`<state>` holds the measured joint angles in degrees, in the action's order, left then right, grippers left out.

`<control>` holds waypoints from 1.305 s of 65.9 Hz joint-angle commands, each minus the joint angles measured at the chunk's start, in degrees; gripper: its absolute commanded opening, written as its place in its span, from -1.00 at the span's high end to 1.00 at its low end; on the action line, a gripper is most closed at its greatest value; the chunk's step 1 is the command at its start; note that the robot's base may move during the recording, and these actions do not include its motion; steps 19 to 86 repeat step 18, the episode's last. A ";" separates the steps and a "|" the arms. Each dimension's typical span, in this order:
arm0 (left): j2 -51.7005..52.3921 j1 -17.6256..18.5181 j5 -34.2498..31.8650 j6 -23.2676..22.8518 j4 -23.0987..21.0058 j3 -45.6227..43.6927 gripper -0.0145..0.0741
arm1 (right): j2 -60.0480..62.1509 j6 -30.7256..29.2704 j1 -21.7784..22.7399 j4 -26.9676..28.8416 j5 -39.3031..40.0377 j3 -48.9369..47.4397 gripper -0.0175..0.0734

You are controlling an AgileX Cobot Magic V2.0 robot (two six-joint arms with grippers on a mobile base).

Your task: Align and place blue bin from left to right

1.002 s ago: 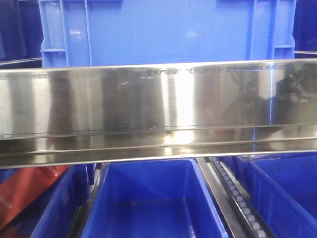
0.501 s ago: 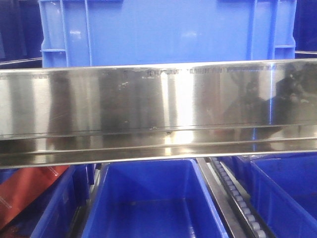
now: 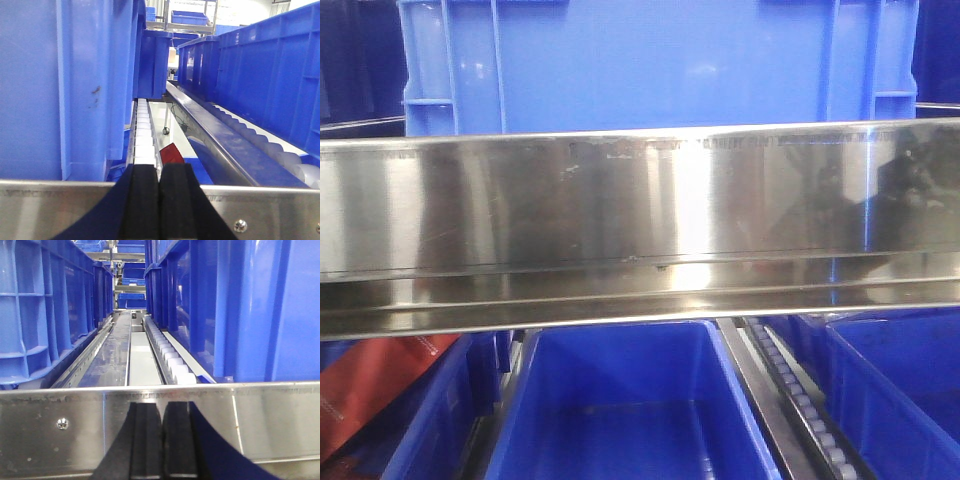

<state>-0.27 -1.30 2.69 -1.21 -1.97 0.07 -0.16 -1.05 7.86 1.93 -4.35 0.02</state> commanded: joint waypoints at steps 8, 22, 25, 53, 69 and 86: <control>0.27 -0.11 -1.08 0.19 0.14 -0.07 0.92 | 0.16 -0.62 0.12 0.26 1.74 -0.02 0.97; 0.27 -0.11 -1.08 0.19 0.14 -0.07 0.92 | 0.16 -0.62 0.12 0.26 1.74 -0.02 0.97; 0.27 -0.11 -1.08 0.19 0.14 -0.07 0.92 | 0.16 -0.62 0.12 0.26 1.74 -0.02 0.97; 0.27 -0.11 -1.08 0.19 0.14 -0.07 0.92 | 0.16 -0.62 0.12 0.26 1.74 -0.02 0.97; 0.27 -0.11 -1.08 0.19 0.14 -0.07 0.92 | 0.16 -0.62 0.12 0.26 1.74 -0.02 0.97; 0.27 -0.11 -1.08 0.19 0.14 -0.07 0.92 | 0.16 -0.62 0.12 0.26 1.74 -0.02 0.97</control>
